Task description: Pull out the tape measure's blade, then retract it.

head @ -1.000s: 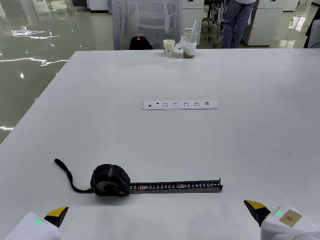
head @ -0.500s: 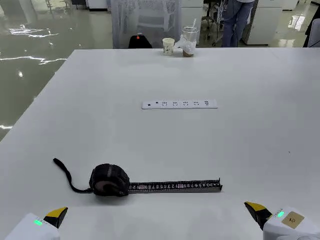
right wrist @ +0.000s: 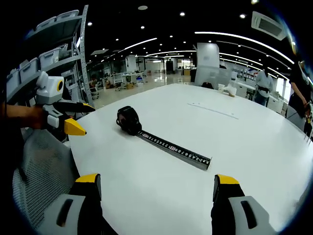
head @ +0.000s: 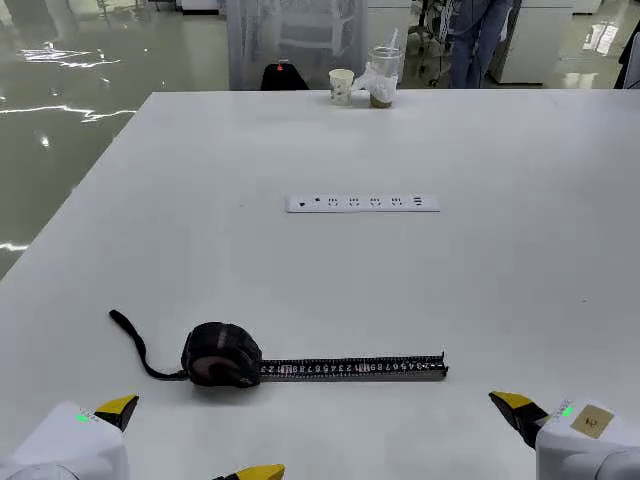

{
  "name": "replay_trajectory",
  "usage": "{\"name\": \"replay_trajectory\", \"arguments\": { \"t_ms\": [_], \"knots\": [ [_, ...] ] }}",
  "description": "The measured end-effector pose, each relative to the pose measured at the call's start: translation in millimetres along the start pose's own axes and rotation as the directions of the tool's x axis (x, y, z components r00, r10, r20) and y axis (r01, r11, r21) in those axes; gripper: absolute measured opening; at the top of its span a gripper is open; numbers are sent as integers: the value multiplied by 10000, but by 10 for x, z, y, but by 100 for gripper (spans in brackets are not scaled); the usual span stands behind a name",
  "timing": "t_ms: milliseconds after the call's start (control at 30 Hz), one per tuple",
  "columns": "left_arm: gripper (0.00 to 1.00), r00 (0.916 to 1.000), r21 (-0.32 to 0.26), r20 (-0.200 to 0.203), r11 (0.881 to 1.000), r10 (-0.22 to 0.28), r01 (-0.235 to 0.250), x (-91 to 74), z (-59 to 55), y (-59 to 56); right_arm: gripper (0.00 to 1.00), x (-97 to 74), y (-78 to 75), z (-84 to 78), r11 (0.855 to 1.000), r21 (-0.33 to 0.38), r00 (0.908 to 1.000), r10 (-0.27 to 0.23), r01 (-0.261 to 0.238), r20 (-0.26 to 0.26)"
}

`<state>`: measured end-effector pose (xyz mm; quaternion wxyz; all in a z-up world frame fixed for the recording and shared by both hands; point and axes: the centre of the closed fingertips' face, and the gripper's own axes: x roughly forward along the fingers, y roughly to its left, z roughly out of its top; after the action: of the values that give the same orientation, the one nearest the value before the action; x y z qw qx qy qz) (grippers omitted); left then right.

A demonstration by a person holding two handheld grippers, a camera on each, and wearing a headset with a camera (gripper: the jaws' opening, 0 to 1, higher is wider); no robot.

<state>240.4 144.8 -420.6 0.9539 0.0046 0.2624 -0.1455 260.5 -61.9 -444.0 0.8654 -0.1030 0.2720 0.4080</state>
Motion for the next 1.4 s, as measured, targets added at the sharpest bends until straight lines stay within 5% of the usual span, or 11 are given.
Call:
{"name": "replay_trajectory", "arguments": {
  "t_ms": [700, 1400],
  "knots": [
    [99, 9998, -116, 30, 9997, 202, -201, 252, 137, 131, 83, 114, -269, 15, 9923, -931, 9963, 788, -817, -341],
    [98, 9997, -443, -44, 9987, 236, -238, 530, 202, 249, 63, 294, -551, 39, 9588, -2213, 9822, 1594, -1781, -997]
  ]
}}
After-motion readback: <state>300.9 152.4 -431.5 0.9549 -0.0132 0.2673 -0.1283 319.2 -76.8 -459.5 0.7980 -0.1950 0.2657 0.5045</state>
